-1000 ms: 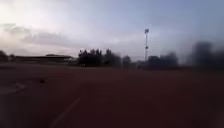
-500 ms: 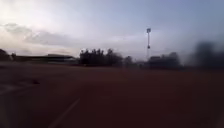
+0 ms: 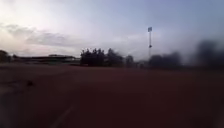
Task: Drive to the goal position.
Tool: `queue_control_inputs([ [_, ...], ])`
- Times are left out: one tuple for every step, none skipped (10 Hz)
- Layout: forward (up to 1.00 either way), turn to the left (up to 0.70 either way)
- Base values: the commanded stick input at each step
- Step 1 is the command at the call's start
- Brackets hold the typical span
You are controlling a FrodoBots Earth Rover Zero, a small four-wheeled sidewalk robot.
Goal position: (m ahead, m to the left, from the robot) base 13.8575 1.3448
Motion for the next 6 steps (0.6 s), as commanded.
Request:
queue_control_inputs([
  [0.70, 0.00],
  [0.70, -0.06],
  [0.70, -0.35],
  [0.70, -0.35],
  [0.70, 0.00],
  [0.70, 0.00],
])
